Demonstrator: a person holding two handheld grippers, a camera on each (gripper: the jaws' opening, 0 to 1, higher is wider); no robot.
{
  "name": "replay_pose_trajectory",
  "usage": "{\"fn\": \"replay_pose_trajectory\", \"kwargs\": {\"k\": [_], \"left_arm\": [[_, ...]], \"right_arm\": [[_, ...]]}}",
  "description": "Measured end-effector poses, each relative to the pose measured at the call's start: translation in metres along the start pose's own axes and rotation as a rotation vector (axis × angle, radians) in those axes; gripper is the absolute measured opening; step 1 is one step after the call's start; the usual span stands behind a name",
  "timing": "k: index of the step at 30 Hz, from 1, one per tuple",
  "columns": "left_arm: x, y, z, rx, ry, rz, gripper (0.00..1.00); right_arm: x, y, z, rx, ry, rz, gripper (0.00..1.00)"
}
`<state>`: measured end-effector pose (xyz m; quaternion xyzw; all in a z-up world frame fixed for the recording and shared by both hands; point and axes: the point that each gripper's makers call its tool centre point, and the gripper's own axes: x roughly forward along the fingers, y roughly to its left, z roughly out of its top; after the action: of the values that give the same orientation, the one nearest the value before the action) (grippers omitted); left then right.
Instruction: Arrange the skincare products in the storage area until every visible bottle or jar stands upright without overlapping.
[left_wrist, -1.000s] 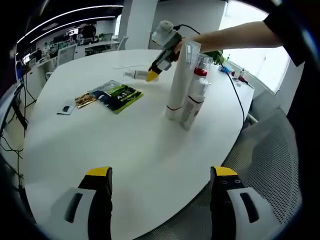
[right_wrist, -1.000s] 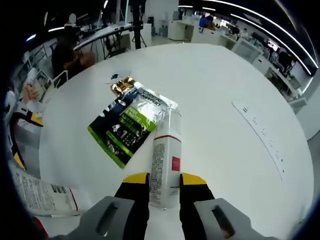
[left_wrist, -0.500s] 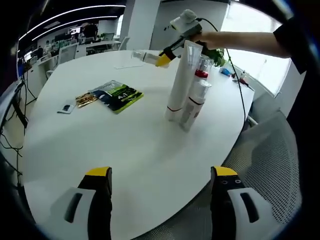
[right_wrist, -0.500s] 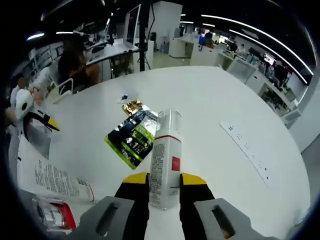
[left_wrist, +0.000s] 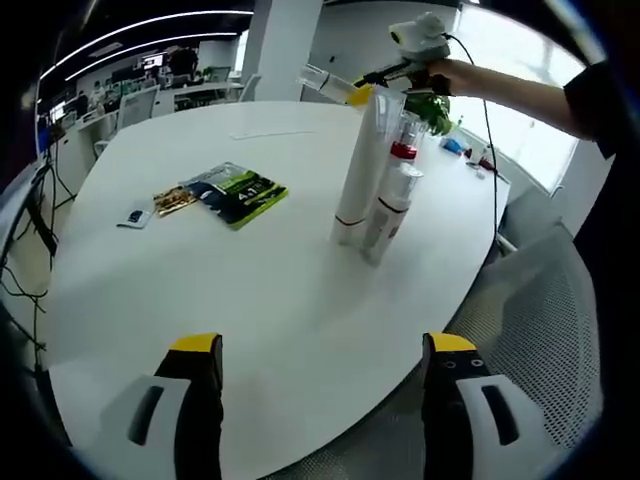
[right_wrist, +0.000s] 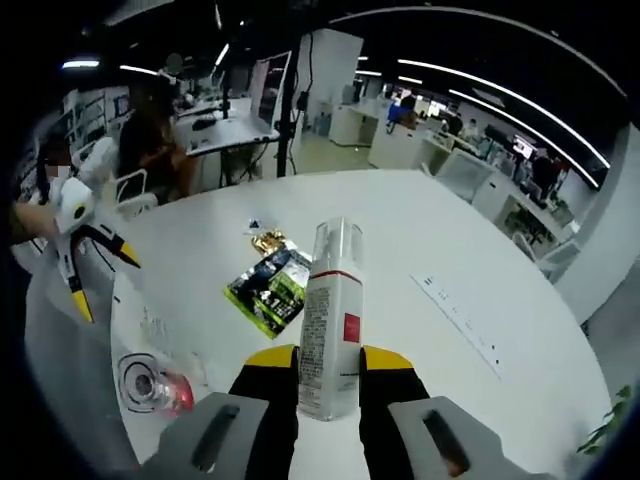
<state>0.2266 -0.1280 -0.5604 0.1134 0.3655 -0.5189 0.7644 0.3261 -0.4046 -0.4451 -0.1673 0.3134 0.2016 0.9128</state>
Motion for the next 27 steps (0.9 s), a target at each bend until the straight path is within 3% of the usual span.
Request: {"fn": "replay_pose_trajectory", "kwargs": {"k": [5, 15, 21, 27], "left_arm": [[-0.004, 0.0, 0.004, -0.002, -0.017, 0.017, 0.75], [-0.016, -0.01, 0.024, -0.057, -0.085, 0.007, 0.74], [-0.029, -0.022, 0.048, -0.075, -0.143, -0.001, 0.74], [-0.035, -0.037, 0.07, -0.073, -0.185, -0.025, 0.73]], "right_arm": [[-0.031, 0.013, 0.008, 0.002, -0.07, -0.025, 0.14], [-0.068, 0.038, 0.019, 0.029, -0.17, -0.063, 0.14], [-0.09, 0.056, 0.028, 0.016, -0.228, -0.111, 0.14], [-0.098, 0.072, 0.03, 0.011, -0.272, -0.148, 0.14]]}}
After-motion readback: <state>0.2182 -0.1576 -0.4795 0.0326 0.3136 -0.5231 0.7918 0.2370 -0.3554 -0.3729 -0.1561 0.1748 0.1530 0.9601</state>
